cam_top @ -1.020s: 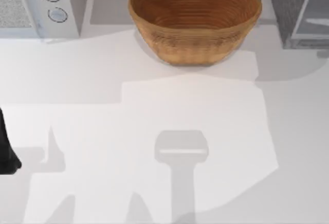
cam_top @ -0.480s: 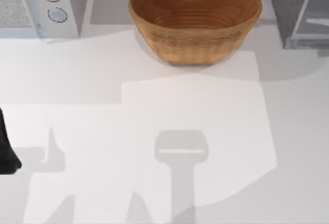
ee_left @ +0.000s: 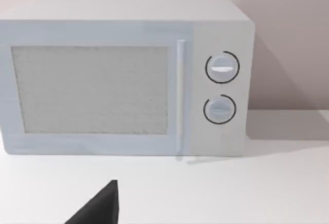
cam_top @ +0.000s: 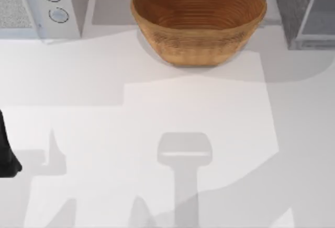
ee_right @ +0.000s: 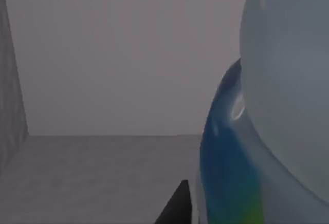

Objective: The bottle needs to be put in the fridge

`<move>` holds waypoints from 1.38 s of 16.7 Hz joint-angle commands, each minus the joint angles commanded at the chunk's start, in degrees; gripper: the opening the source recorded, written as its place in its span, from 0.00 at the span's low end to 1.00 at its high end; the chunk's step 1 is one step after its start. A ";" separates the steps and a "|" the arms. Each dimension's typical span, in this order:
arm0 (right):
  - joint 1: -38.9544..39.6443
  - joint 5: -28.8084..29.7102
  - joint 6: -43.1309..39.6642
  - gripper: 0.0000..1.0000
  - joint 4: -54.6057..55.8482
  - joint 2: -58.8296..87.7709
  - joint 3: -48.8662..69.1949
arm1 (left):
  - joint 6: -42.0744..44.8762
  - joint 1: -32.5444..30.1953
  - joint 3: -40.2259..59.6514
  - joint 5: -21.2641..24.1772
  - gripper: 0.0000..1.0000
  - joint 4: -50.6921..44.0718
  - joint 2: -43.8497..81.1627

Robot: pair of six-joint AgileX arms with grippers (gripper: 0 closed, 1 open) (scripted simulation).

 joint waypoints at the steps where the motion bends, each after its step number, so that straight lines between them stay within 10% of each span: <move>1: 0.12 0.14 0.05 0.01 -0.69 0.75 1.22 | 0.00 0.00 0.00 0.00 1.00 0.00 0.00; 17: 1.72 1.83 -0.07 0.01 -8.42 8.43 16.79 | 0.00 0.00 0.00 0.00 1.00 0.00 0.00; 23: 1.72 1.83 -0.07 0.46 -8.42 8.43 16.79 | 0.00 0.00 0.00 0.00 1.00 0.00 0.00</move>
